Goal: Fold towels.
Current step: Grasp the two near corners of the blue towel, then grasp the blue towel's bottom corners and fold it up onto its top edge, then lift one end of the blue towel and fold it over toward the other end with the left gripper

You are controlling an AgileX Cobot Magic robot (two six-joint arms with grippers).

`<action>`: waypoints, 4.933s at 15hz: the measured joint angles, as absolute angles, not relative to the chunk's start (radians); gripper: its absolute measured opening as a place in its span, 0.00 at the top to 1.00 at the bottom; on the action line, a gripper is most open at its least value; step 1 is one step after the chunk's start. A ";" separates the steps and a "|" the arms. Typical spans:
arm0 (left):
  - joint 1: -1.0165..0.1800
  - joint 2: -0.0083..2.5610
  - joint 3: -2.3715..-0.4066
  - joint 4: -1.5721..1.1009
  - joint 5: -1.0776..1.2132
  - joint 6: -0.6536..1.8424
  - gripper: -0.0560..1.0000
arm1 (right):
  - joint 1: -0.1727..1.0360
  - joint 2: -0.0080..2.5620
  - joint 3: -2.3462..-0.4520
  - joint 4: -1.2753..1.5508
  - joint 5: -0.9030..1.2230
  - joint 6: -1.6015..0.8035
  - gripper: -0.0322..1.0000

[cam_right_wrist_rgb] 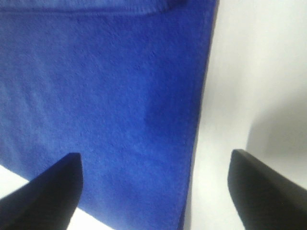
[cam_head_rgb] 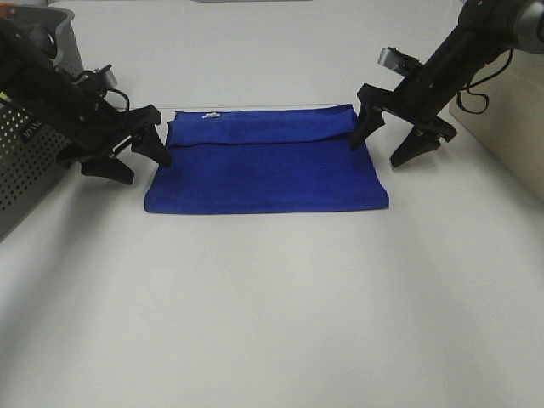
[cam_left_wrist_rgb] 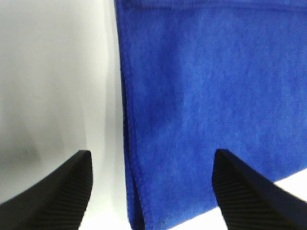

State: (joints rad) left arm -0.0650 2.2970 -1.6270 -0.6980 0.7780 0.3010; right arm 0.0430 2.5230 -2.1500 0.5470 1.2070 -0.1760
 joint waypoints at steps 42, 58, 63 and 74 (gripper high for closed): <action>-0.228 1.918 -1.129 -0.700 0.615 0.233 0.93 | 0.079 2.032 -1.316 0.682 0.925 -0.332 0.97; -0.228 2.140 -1.359 -0.657 0.266 0.170 0.93 | 0.079 2.327 -1.744 0.623 0.832 -0.254 0.97; -0.228 2.141 -1.361 -0.657 0.256 0.170 0.40 | 0.078 2.328 -1.744 0.628 0.879 -0.254 0.31; -0.183 2.161 -1.402 -0.582 0.384 0.145 0.18 | 0.078 2.246 -1.747 0.548 0.990 -0.249 0.16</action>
